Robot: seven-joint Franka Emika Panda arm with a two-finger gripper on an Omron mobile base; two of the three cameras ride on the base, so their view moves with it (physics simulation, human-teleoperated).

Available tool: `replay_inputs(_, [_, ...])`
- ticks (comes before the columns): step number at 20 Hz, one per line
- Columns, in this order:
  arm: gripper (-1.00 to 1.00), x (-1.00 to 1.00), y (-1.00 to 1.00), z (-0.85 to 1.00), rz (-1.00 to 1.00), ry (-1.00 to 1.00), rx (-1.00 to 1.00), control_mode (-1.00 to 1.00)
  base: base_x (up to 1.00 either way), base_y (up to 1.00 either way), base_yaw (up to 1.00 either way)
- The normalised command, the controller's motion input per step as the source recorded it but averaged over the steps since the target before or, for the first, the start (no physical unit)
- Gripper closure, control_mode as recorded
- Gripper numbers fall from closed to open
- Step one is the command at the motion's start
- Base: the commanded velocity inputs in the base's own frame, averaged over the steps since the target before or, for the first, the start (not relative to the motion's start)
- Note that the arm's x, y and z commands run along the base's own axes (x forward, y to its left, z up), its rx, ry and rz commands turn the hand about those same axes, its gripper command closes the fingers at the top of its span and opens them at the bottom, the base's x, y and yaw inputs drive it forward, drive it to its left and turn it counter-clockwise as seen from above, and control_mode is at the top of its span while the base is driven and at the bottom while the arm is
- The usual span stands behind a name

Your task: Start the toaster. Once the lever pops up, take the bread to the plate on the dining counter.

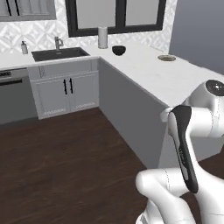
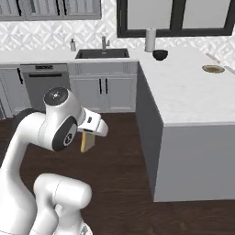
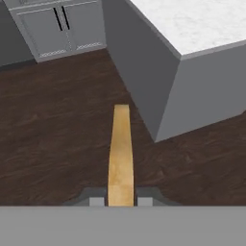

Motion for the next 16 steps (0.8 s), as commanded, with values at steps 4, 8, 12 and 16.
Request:
replay_inputs(4, [1.00, 0.00, 0.00, 0.00, 0.00, 0.00, 0.00, 1.00, 0.75, -1.00, 0.08])
replay_inputs(8, [1.00, 0.00, 0.00, 0.00, 0.00, 0.00, 0.00, 1.00, 0.50, -1.00, 0.14])
replay_inputs(12, [1.00, 0.00, 0.00, 0.00, 0.00, 0.00, 0.00, 1.00, 0.32, -1.00, 0.13])
replay_inputs(16, [1.00, 0.00, 0.00, 0.00, 0.00, 0.00, 0.00, 1.00, 0.38, -1.00, 0.11])
